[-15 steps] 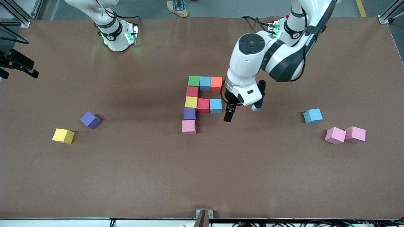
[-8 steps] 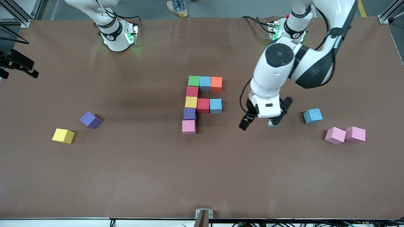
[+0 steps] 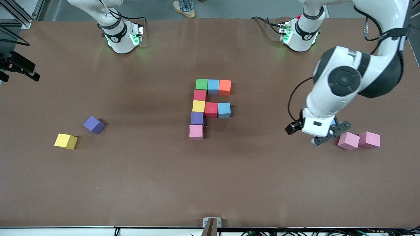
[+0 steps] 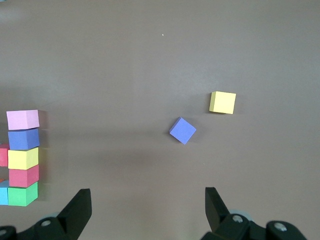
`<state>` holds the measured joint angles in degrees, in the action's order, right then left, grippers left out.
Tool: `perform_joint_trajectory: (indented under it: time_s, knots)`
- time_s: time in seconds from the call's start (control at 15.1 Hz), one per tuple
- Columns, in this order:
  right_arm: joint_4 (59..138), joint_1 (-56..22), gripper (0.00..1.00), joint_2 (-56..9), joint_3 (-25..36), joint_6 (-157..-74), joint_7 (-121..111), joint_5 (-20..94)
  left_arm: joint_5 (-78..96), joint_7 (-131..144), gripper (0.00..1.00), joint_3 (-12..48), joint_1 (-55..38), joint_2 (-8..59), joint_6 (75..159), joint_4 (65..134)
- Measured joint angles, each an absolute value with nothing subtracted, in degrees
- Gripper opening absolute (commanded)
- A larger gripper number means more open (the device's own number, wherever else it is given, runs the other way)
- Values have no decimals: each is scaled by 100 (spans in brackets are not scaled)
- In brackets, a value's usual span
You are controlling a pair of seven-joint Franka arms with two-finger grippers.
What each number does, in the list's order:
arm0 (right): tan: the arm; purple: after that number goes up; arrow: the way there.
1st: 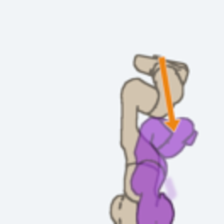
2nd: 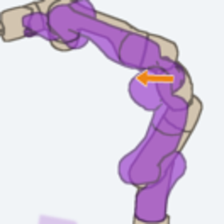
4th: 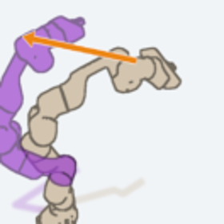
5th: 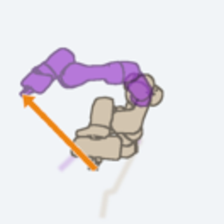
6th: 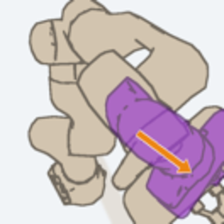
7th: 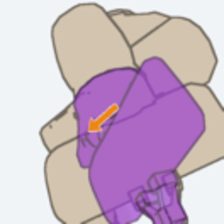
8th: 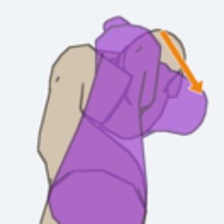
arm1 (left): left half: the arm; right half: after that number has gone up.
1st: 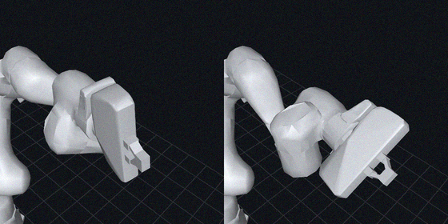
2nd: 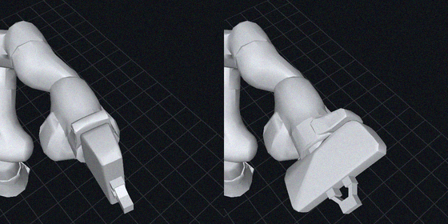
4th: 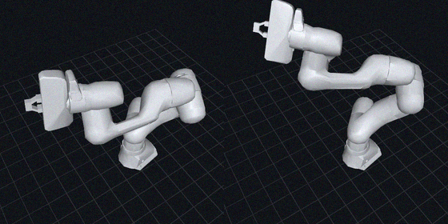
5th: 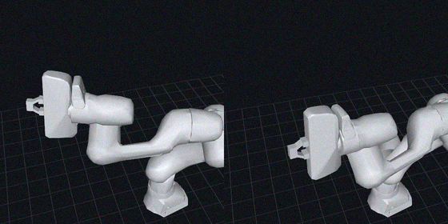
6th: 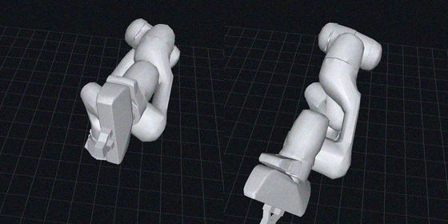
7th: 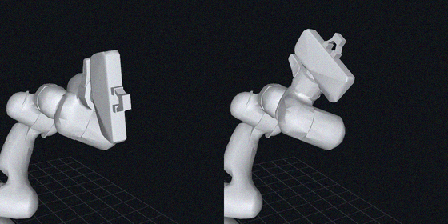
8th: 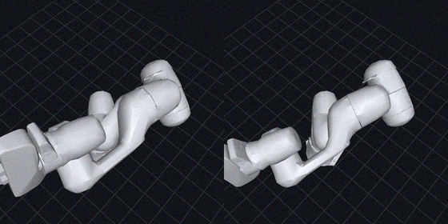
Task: Arrange 11 blocks into digit 3
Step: 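Move the left gripper over to the spare pink cubes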
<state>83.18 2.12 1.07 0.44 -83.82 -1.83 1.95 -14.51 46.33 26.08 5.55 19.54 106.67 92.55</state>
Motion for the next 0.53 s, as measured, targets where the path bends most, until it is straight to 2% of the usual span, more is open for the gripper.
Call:
perform_joint_trajectory:
  time_s: [0.33, 0.53]
  knots:
    - [8318, 212, 100, 107, 44, -8382, -183, 195, -1451, 3030, 100, 2612, 1410, 1876, 10681, 9538]
    - [8317, 212, 100, 107, 44, -8383, -183, 195, -1453, 2059, 100, 2609, 1951, 1844, 11326, 10088]
